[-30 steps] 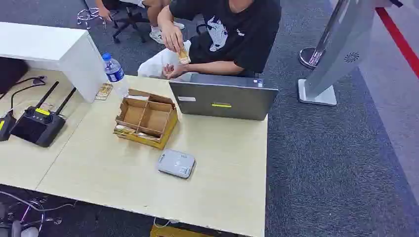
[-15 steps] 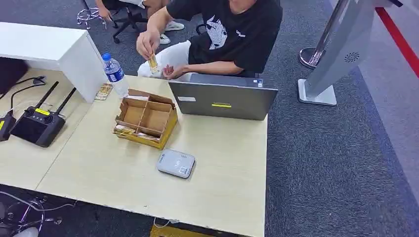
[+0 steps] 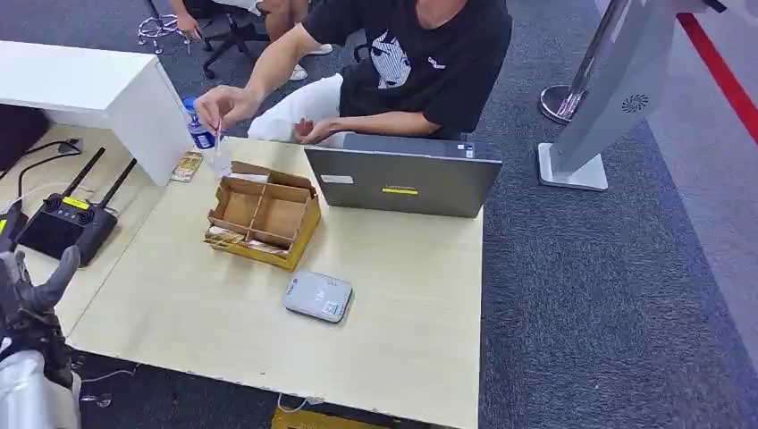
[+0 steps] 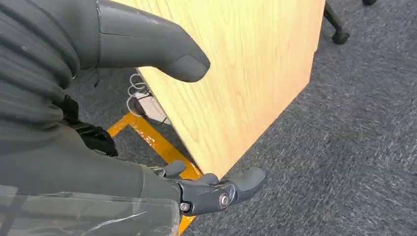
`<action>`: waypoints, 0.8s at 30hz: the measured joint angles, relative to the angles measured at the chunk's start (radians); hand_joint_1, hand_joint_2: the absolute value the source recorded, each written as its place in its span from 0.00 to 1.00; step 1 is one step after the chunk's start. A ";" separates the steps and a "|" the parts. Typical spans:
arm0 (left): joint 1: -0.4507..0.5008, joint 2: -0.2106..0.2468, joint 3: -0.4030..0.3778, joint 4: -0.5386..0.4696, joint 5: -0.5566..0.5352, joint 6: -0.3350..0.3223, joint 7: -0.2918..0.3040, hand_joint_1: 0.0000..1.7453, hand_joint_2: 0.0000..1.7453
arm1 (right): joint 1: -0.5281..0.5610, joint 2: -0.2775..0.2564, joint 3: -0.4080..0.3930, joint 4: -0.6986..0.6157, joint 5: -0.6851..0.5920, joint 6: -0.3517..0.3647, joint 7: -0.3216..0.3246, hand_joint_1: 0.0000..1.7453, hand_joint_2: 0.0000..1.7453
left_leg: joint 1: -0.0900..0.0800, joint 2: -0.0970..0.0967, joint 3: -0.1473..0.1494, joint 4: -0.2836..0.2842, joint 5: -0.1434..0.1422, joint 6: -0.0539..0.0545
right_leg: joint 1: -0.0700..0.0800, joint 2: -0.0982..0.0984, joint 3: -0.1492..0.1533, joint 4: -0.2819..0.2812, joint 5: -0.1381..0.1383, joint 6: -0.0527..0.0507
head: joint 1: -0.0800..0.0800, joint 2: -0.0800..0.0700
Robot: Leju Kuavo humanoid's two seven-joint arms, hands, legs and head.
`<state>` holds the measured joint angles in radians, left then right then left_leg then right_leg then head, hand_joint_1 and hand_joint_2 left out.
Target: Pass the card to the sensor for recognition and then transmit it.
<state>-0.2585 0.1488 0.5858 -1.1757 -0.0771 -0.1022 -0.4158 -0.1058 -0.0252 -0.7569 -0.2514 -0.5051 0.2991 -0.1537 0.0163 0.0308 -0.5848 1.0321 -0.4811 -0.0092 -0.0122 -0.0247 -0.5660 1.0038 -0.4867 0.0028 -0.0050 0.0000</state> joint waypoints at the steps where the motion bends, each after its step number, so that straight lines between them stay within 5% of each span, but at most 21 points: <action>1: -0.016 0.004 -0.025 0.000 -0.021 0.001 0.006 0.00 1.00 | -0.001 0.001 -0.001 0.001 0.001 -0.002 0.000 0.00 1.00 | 0.000 0.000 0.000 0.000 0.000 0.000 | 0.000 0.000 0.000 0.000 0.000 0.000 | 0.001 0.000; 15: -0.235 0.050 -0.381 0.000 -0.362 0.049 0.087 0.00 1.00 | -0.012 0.012 -0.014 0.016 0.018 -0.033 0.025 0.00 1.00 | 0.000 0.000 0.000 0.000 0.000 0.000 | 0.000 0.001 0.000 0.000 0.000 0.000 | 0.000 0.000; 16: -0.251 0.053 -0.404 0.000 -0.385 0.052 0.093 0.05 1.00 | -0.013 0.013 -0.016 0.017 0.019 -0.035 0.027 0.00 1.00 | 0.000 0.000 0.000 0.000 0.000 0.000 | 0.000 0.001 0.000 0.000 0.000 0.000 | 0.001 0.000; 17: -0.264 0.057 -0.424 0.000 -0.406 0.057 0.098 0.37 1.00 | -0.014 0.014 -0.018 0.018 0.019 -0.037 0.028 0.00 1.00 | 0.000 0.000 0.000 0.000 0.000 0.000 | 0.000 0.001 0.000 0.000 0.000 0.000 | 0.000 0.000; 18: -0.278 0.063 -0.452 0.000 -0.436 0.064 0.104 1.00 1.00 | -0.015 0.014 -0.020 0.019 0.020 -0.040 0.029 0.00 1.00 | 0.000 0.000 0.000 0.000 0.000 0.000 | 0.000 0.001 0.000 0.000 0.000 0.000 | 0.000 0.000; 24: -0.348 0.092 -0.598 -0.005 -0.591 0.106 0.136 1.00 1.00 | -0.018 0.018 -0.032 0.025 0.022 -0.058 0.036 0.00 1.00 | 0.000 0.000 0.000 0.000 0.000 0.000 | 0.000 0.001 0.000 0.000 0.000 0.000 | 0.000 0.000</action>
<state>-0.6068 0.2411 -0.0119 -1.1811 -0.6681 0.0042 -0.2796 -0.1237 -0.0076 -0.7889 -0.2262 -0.4833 0.2407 -0.1179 0.0164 0.0311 -0.5852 1.0323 -0.4808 -0.0094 -0.0122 -0.0242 -0.5663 1.0042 -0.4864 0.0028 -0.0046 0.0000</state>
